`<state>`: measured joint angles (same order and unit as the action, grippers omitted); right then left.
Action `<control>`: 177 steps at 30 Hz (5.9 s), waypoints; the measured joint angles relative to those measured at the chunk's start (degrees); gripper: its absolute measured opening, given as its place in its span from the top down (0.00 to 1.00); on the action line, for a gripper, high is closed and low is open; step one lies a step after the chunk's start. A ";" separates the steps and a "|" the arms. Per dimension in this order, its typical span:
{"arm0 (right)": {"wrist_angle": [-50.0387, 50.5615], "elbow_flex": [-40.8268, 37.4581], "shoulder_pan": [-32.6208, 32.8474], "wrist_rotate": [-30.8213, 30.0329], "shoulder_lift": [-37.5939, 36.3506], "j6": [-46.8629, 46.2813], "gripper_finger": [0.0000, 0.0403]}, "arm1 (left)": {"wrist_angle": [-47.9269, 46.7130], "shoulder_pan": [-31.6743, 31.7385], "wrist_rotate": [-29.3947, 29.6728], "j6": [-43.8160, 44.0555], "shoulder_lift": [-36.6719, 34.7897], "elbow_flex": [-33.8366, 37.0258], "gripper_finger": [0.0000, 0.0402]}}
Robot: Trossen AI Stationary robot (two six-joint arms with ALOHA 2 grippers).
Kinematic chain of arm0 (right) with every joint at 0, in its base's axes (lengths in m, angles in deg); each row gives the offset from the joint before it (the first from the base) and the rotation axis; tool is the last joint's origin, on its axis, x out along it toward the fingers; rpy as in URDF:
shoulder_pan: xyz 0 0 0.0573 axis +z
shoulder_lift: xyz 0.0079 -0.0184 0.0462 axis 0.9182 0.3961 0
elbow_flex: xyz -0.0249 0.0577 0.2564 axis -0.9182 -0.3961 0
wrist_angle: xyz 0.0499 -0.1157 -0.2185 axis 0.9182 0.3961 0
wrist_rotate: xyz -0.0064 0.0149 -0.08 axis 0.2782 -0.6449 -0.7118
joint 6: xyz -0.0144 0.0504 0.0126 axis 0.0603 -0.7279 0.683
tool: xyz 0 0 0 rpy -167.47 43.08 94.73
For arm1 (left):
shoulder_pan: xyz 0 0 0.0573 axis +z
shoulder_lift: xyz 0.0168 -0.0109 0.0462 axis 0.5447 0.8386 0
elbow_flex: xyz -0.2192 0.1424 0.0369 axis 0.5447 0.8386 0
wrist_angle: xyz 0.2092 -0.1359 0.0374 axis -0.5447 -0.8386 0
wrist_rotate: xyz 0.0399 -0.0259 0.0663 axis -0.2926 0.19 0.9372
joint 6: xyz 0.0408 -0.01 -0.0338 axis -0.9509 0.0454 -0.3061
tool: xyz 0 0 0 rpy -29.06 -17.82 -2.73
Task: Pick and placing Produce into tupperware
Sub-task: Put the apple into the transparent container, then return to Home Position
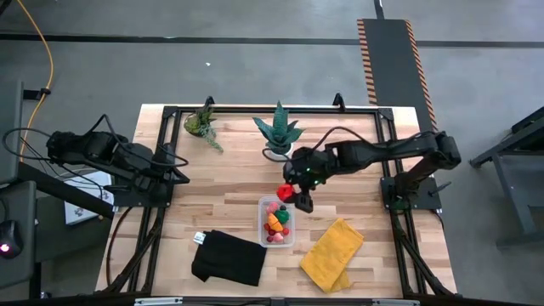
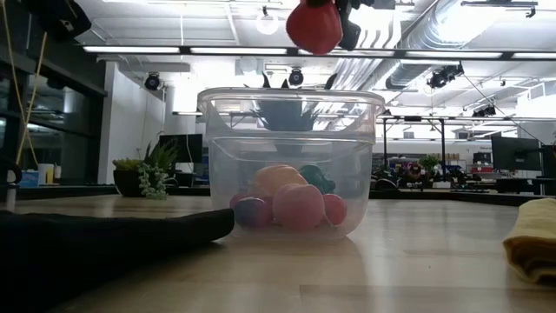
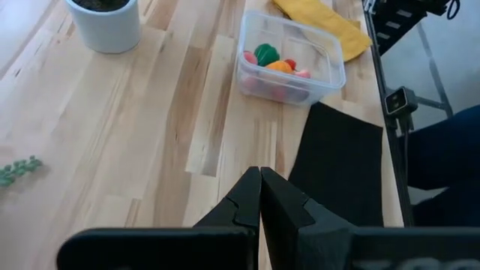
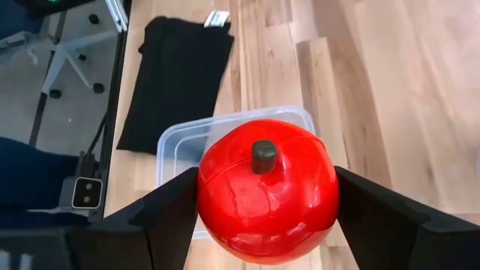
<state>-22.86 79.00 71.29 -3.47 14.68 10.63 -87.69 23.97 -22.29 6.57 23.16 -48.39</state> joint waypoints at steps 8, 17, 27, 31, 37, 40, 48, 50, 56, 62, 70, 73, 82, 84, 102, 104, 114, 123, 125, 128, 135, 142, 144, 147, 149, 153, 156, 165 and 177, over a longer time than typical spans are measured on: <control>-0.98 0.00 2.10 0.41 3.72 -1.84 0.32 | -2.17 0.00 -0.05 -0.20 -0.03 0.00 1.00; -3.60 0.00 4.08 2.30 7.99 -3.74 0.32 | -4.79 0.02 -0.82 -0.20 -0.03 0.00 1.00; -8.11 0.00 5.18 3.69 10.76 -4.68 0.32 | -7.27 0.00 -1.22 -0.17 -0.03 0.00 1.00; -8.13 0.00 5.18 3.69 10.95 -5.25 0.32 | -7.51 0.01 -2.07 -0.17 -0.03 0.00 1.00; -8.22 0.00 5.18 3.68 11.58 -4.84 0.32 | -8.98 0.01 -2.36 -0.15 -0.03 0.00 1.00; -8.80 -0.02 5.16 3.59 12.12 -4.38 0.32 | -8.98 0.00 -2.34 -0.15 -0.03 0.00 1.00; -9.85 -0.04 5.01 4.43 14.27 -3.25 0.32 | -9.35 0.01 -2.34 -0.20 -0.42 0.00 1.00; -9.43 -0.07 5.03 4.91 14.92 -2.85 0.32 | -9.84 0.00 -2.34 -0.20 -0.53 0.00 1.00; -10.16 -0.04 4.99 5.29 16.14 -2.52 0.32 | -10.18 0.00 -2.36 -0.17 -1.51 0.04 1.00; -10.10 -0.04 4.77 5.01 16.21 -1.60 0.32 | -10.19 0.02 -2.34 -0.18 -2.39 0.04 1.00; -10.51 0.01 4.75 4.95 17.84 -1.60 0.32 | -12.09 0.00 -2.35 -0.17 -2.39 0.04 1.00; -10.81 -0.02 4.75 4.94 18.41 -1.60 0.32 | -12.24 0.01 -2.34 -0.17 -2.61 0.04 1.00; -10.23 -0.07 4.75 4.96 19.46 -1.49 0.32 | -12.32 0.01 -2.34 -0.17 -3.52 0.02 1.00; -10.47 -0.04 4.77 4.62 19.46 -0.83 0.32 | -12.31 0.00 -2.34 -0.17 -3.52 0.02 1.00; -10.32 -0.04 4.75 4.03 19.46 0.34 0.32 | -12.26 0.00 -2.34 -0.15 -3.52 0.02 1.00; -10.32 -0.04 4.75 4.14 19.46 0.29 0.32 | -12.26 0.00 -2.34 -0.15 -3.52 0.02 1.00; -10.32 -0.04 4.35 4.43 19.46 -0.70 0.22 | -12.26 0.00 -2.34 -0.15 -3.52 0.02 1.00; -10.36 -0.04 4.31 3.93 19.46 -0.64 0.20 | -12.28 0.00 -2.34 -0.17 -3.52 0.02 1.00; -10.37 -0.04 4.04 3.93 19.46 -0.68 0.20 | -12.28 0.01 -2.34 -0.17 -3.52 0.02 1.00; -10.37 -0.04 3.62 3.93 19.39 -0.01 0.20 | -12.28 0.02 -2.34 -0.22 -3.52 0.02 1.00; -7.86 3.43 2.39 3.93 19.31 1.87 0.20 | -12.26 0.01 -2.34 -0.73 -3.52 0.02 1.00; -2.71 8.01 1.90 2.98 19.24 3.30 0.20 | -12.27 0.01 -1.96 -1.70 -3.52 0.02 1.00; -1.07 8.95 1.71 2.78 19.24 3.32 0.20 | -12.35 0.02 -1.84 -1.97 -3.52 0.02 1.00; 0.88 9.59 1.42 2.63 19.24 3.34 0.20 | -12.35 0.00 -1.88 -3.25 -3.59 0.01 1.00; 1.41 9.72 1.31 2.51 19.24 3.34 0.20 | -12.35 0.02 -1.89 -4.00 -3.59 0.00 1.00; 2.03 9.79 1.23 2.54 19.24 3.32 0.20 | -12.30 0.02 -1.88 -5.07 -3.63 0.00 1.00; 1.75 9.79 1.01 2.54 19.24 3.36 0.20 | -11.63 0.02 -1.88 -5.77 -3.65 0.00 1.00; 3.17 12.48 -0.64 3.26 19.27 3.85 0.20 | -6.47 0.02 -1.16 -6.40 -3.99 0.00 1.00; 17.24 31.69 -2.44 -6.84 19.24 13.66 0.36 | 14.74 0.00 3.32 -21.15 -10.01 -1.36 1.00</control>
<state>-5.63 110.69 68.85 -10.31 33.92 24.30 -72.95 23.97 -18.97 -14.58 13.15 -49.74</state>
